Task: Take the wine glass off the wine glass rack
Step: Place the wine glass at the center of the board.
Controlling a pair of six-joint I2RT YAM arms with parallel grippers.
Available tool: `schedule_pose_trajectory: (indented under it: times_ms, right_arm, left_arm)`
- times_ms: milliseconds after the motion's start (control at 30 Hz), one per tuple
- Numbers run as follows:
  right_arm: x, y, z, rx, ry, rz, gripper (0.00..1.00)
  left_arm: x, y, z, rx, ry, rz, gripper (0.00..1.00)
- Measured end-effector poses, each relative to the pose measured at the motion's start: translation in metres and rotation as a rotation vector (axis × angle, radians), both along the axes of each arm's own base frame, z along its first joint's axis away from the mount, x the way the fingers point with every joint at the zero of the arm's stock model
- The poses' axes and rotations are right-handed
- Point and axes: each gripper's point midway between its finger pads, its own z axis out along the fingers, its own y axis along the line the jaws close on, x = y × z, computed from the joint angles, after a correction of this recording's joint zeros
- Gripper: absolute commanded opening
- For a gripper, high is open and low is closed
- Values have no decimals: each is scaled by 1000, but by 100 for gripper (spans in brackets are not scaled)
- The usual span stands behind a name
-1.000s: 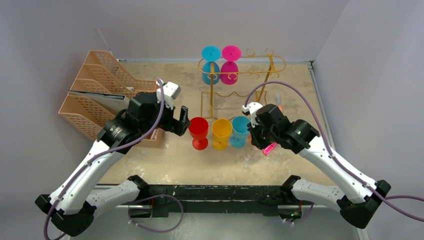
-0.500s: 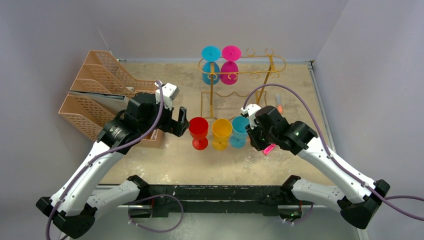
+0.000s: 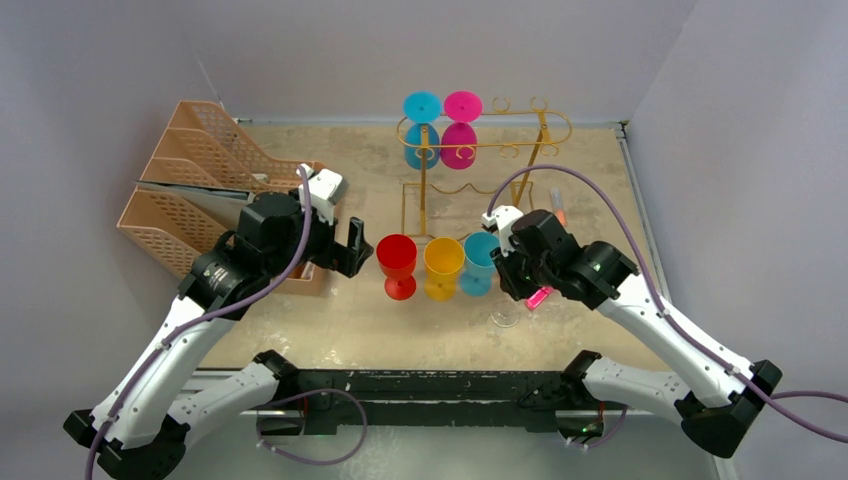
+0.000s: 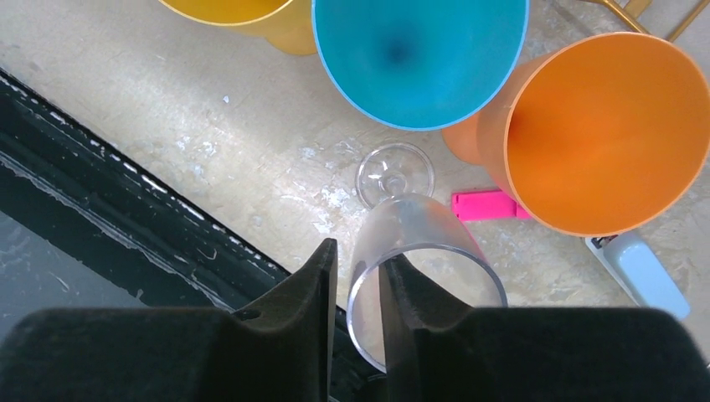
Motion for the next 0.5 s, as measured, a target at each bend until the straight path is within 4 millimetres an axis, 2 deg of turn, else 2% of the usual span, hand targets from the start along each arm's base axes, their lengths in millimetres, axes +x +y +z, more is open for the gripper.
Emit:
schedule_pose_trajectory:
  times_ms: [267, 500]
  right_arm:
    - [2, 2, 8, 13, -6, -9, 9]
    - [3, 3, 8, 10, 0, -14, 11]
  left_arm:
    - [0, 0, -1, 4, 5, 0, 100]
    - [-1, 1, -1, 4, 6, 0, 100]
